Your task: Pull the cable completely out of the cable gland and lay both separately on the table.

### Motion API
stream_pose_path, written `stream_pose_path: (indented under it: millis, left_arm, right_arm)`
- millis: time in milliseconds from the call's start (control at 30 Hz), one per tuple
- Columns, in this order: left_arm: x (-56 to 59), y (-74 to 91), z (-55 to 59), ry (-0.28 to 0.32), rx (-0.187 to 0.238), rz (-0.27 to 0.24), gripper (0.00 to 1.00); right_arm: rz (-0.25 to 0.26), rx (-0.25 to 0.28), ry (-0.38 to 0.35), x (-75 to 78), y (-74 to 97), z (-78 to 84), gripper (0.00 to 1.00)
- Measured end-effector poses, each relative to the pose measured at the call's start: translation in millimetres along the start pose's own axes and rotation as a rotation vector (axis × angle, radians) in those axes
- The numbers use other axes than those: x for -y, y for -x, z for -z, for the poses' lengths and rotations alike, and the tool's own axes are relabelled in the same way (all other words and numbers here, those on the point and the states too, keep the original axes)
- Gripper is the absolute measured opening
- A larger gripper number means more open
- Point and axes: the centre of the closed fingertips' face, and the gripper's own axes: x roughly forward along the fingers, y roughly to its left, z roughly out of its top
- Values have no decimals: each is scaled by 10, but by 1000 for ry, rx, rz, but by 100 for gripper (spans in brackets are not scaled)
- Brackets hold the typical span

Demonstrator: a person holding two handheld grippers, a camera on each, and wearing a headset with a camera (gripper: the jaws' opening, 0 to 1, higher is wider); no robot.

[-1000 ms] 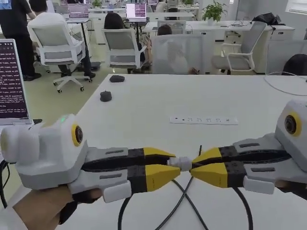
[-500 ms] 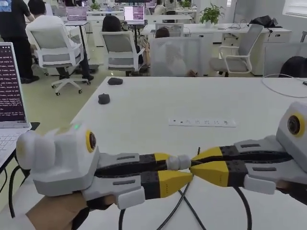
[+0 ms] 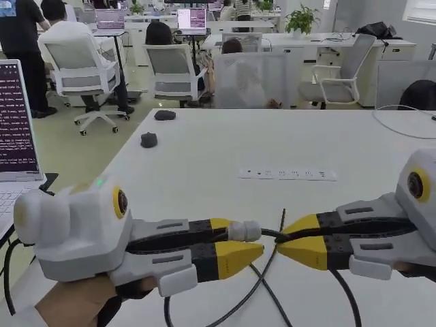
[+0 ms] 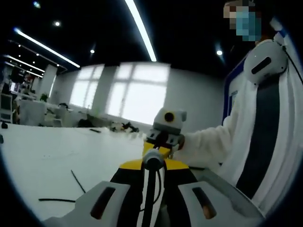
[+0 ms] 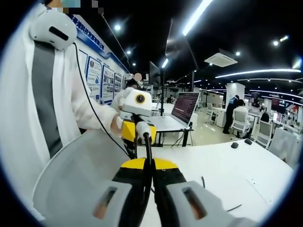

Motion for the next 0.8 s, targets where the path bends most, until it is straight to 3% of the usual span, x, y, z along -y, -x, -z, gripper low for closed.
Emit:
stream_pose_path:
  millis: [133, 433, 600, 700, 800]
  left_arm:
    - [-18, 12, 17, 0, -2, -5, 15]
    - [-79, 66, 18, 1, 16, -23, 15]
    - [-101, 97, -4, 7, 24, -36, 15]
    - [-103, 84, 28, 5, 12, -41, 15]
    - [-95, 54, 71, 5, -9, -39, 15]
  right_arm:
    - [8, -33, -1, 29, 37, 114, 3]
    - [44, -175, 2, 120, 136, 538, 3]
    - [73, -203, -31, 175, 212, 697, 3]
    - [81, -200, -44, 184, 218, 707, 3]
    - [91, -232, -42, 206, 220, 764, 3]
